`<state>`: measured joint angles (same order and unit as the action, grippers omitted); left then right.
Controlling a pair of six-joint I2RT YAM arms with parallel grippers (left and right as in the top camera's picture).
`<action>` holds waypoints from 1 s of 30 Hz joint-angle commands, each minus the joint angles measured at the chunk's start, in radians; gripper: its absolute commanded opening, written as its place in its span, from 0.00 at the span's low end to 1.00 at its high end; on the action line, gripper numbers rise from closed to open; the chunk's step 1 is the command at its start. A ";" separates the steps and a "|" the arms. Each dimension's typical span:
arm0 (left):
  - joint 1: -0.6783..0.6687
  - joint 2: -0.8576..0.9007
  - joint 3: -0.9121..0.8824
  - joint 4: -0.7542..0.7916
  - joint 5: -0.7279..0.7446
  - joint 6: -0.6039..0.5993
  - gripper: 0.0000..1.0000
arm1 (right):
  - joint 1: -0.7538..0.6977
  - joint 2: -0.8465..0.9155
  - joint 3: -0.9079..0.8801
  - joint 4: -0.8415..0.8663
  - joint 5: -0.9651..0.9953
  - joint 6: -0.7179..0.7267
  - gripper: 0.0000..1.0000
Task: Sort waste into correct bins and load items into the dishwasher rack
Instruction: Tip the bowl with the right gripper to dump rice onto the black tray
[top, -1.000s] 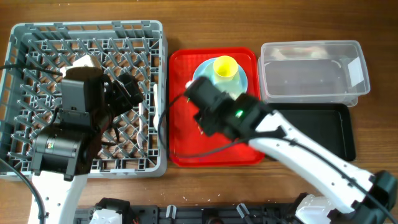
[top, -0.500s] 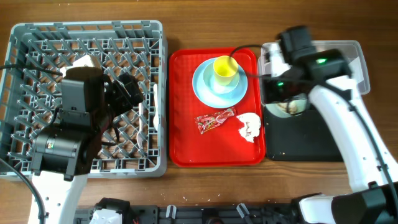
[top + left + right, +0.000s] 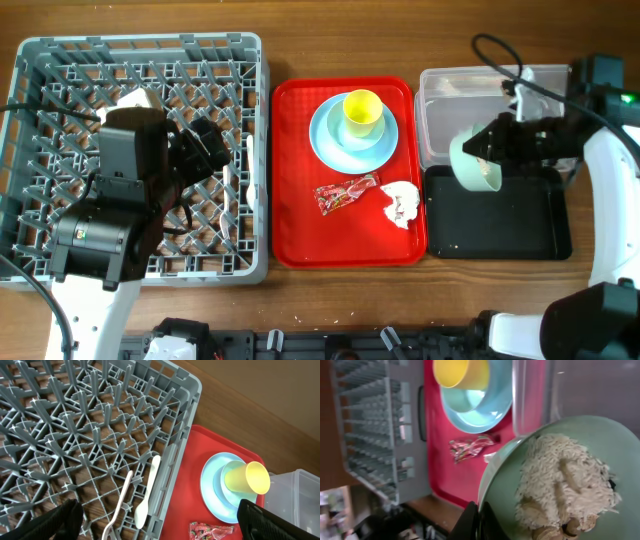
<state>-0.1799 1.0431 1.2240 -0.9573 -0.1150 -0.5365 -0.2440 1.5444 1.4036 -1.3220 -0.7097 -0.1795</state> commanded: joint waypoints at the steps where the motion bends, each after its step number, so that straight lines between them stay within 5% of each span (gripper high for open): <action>1: 0.008 -0.002 0.006 0.002 -0.006 0.001 1.00 | -0.071 -0.024 -0.073 -0.002 -0.222 -0.142 0.04; 15: 0.008 -0.002 0.006 0.002 -0.006 0.001 1.00 | -0.401 -0.024 -0.380 0.158 -0.511 -0.209 0.04; 30: 0.008 -0.002 0.006 0.002 -0.006 0.001 1.00 | -0.425 -0.023 -0.534 0.298 -0.901 -0.127 0.04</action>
<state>-0.1799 1.0431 1.2240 -0.9573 -0.1154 -0.5369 -0.6647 1.5406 0.8711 -1.0294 -1.4235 -0.3298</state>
